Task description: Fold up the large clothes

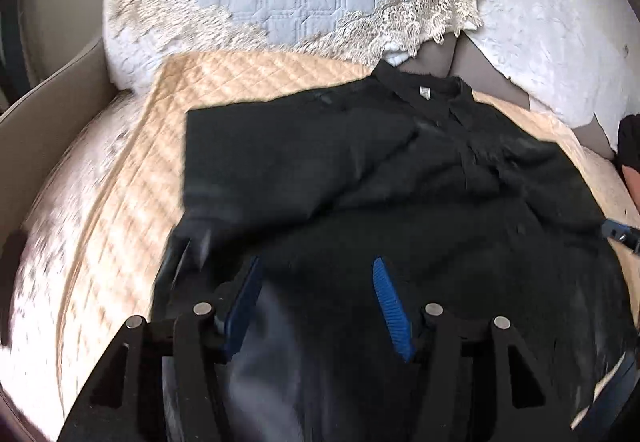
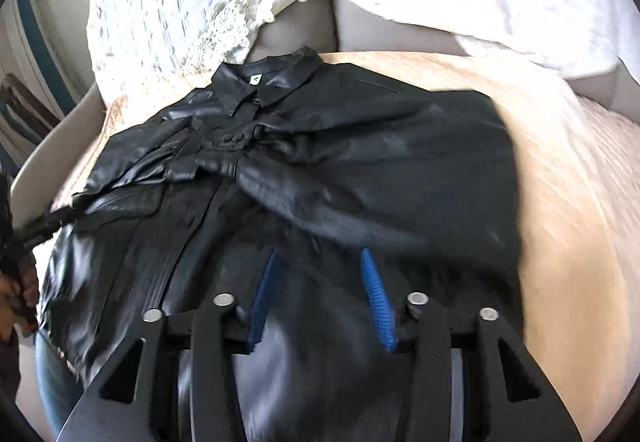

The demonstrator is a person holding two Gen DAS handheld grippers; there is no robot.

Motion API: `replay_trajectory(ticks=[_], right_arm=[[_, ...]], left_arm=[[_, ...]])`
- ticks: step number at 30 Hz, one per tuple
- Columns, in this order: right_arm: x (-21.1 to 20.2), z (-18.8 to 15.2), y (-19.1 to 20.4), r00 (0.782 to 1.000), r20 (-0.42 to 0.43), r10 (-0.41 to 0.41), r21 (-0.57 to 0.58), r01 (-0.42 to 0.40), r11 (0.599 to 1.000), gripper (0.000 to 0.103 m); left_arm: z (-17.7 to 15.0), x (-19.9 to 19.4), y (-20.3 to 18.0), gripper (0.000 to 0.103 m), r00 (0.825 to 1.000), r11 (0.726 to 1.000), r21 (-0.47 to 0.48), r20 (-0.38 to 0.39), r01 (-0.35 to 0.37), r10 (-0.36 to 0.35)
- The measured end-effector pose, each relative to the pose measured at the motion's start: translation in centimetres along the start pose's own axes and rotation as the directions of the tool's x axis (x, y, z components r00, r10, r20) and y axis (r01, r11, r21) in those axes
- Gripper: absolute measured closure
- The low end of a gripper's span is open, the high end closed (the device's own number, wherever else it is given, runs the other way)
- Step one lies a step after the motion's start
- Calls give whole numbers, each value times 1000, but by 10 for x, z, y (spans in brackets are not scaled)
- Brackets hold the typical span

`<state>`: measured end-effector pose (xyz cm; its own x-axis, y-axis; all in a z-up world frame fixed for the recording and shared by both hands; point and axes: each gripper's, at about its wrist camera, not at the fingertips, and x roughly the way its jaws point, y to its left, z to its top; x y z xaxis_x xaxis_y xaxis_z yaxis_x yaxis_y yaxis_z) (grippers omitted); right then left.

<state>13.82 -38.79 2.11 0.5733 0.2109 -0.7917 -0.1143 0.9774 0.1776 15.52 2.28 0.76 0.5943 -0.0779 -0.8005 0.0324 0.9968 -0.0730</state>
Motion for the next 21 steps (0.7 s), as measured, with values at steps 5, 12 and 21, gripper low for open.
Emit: replay_trajectory(ticks=[5,12,21], right_arm=[[-31,-45,-21,1000,-4,-25,90,26,996,53],[-61,-73,-61,996,22,-86,214,79,974,43],[-42,-97,-76,998,-59,2,317,17,948,42]], left_arm=[[-50,-31,18,43,999,999,-39,-34,-37,36],[-79,-65,46,38,996,993,-84,-11,-88,88],[-96,-52,68,37,996,983,-172,-70,-59,48]])
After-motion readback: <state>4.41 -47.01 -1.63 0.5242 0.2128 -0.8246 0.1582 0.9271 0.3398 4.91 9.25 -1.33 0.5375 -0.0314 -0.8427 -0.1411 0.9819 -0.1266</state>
